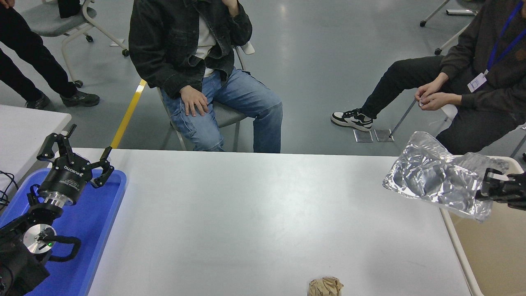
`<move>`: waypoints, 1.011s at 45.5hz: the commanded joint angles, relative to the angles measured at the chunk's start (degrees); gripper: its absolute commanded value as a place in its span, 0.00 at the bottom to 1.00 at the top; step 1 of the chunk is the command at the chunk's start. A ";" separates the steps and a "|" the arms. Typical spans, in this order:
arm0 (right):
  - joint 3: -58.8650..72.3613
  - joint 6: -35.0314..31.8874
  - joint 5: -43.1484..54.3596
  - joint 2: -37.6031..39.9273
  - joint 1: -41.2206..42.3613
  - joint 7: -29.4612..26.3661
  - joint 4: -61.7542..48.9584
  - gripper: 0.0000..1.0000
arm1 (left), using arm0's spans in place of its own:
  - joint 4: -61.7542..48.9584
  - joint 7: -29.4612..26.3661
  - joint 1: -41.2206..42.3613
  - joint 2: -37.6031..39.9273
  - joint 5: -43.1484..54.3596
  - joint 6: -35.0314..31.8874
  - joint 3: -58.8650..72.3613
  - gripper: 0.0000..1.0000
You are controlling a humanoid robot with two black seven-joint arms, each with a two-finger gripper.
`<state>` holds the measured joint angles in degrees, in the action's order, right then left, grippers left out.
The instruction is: Clean the table surface
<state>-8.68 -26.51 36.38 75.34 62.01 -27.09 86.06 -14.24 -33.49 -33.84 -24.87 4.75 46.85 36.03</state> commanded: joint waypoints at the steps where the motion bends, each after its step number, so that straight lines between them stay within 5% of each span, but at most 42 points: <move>1: 0.42 -0.39 1.23 -0.11 -0.31 2.04 -6.51 0.00 | 0.00 0.00 0.00 0.00 -0.01 0.00 0.00 1.00; 20: 0.51 -6.80 2.90 -1.25 -1.46 11.36 -23.47 0.00 | 0.00 0.00 0.00 0.00 -0.01 0.00 0.00 1.00; 46: 8.24 -6.71 3.96 -19.09 -6.55 19.80 -54.50 0.00 | 0.00 0.00 0.00 0.00 -0.01 0.00 0.00 1.00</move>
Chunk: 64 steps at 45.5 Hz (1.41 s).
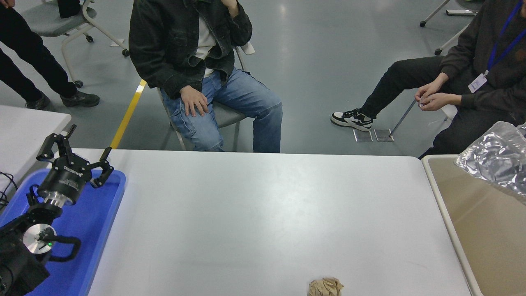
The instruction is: Clean the table surface
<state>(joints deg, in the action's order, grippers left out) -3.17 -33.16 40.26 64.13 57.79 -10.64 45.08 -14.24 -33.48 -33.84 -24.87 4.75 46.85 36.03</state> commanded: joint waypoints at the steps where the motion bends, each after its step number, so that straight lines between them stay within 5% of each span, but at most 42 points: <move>1: 2.73 -0.06 0.00 -8.57 -2.77 3.43 -14.57 0.00 | 0.00 0.00 0.00 0.00 0.00 -0.01 0.00 1.00; 21: 3.08 1.51 -0.44 -25.62 -8.04 5.19 -42.08 0.00 | 0.00 0.00 0.00 0.00 0.00 -0.01 0.00 1.00; 42: 7.82 16.46 -0.79 -31.96 -15.95 7.04 -42.80 0.00 | 0.00 0.00 0.00 0.00 0.00 -0.01 0.00 1.00; 64: 8.79 20.24 -0.71 -33.72 -17.71 7.13 -42.88 0.00 | 0.00 0.00 0.00 0.00 0.00 -0.01 0.00 1.00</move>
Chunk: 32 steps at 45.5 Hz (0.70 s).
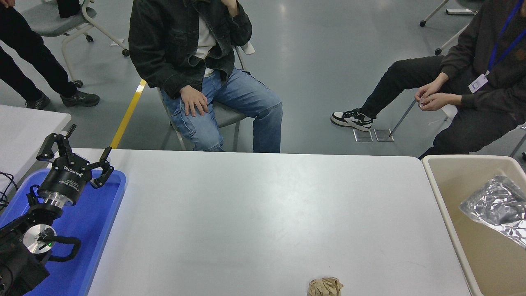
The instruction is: Clean the table surface
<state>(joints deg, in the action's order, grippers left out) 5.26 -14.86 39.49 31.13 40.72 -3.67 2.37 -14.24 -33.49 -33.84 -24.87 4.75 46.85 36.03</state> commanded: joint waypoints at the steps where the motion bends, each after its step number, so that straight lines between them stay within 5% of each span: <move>1: 0.36 2.03 0.06 -0.81 -0.65 0.16 -0.18 0.00 | 0.00 0.00 0.00 0.00 0.00 -0.01 0.00 1.00; 30: 0.36 3.87 -0.03 -2.30 -0.65 -0.28 -0.26 0.00 | 0.00 0.00 0.00 0.00 0.00 -0.01 0.00 1.00; 32: 0.36 5.19 -0.03 -2.30 -0.65 -0.19 -0.26 0.32 | 0.00 0.00 0.00 0.00 0.00 -0.01 0.00 1.00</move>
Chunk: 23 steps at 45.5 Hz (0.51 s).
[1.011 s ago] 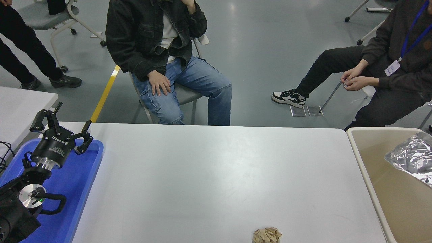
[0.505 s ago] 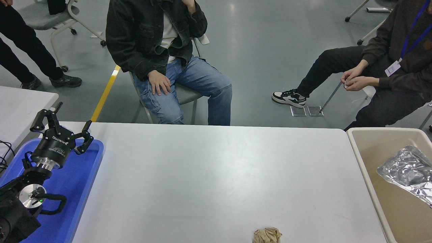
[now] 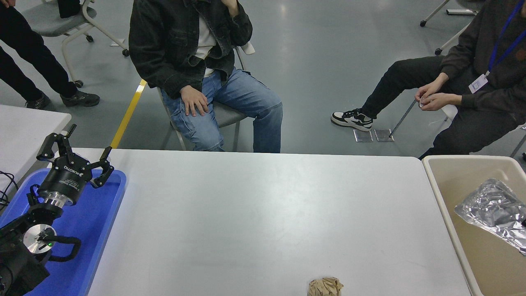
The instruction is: Clean the table surface
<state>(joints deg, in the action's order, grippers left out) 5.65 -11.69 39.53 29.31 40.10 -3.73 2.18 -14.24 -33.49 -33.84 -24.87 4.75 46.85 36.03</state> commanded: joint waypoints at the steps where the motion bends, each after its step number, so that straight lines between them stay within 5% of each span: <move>1: 0.06 2.89 -0.06 -0.57 -0.02 -0.05 -0.07 0.44 | 0.00 0.00 0.00 0.00 0.00 0.00 0.00 1.00; 4: 0.06 5.62 -0.06 -0.84 -0.02 0.04 -0.07 0.72 | 0.00 0.00 0.00 0.00 0.00 0.00 0.00 1.00; 7: 0.06 6.33 -0.06 -0.84 -0.02 0.12 -0.07 0.82 | 0.00 0.00 0.00 0.00 0.00 0.00 0.00 1.00; 9: 0.24 6.33 -0.06 -0.84 -0.02 0.12 0.01 0.98 | 0.00 0.00 0.00 0.00 0.00 0.00 0.00 1.00; 23: 0.06 6.50 -0.06 -0.40 -0.02 0.04 -0.07 1.00 | 0.00 0.00 0.00 0.00 0.00 0.00 0.00 1.00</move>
<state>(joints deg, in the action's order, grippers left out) 5.84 -6.13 39.47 28.65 40.14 -3.69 2.13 -14.24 -33.49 -33.84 -24.87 4.75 46.85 36.04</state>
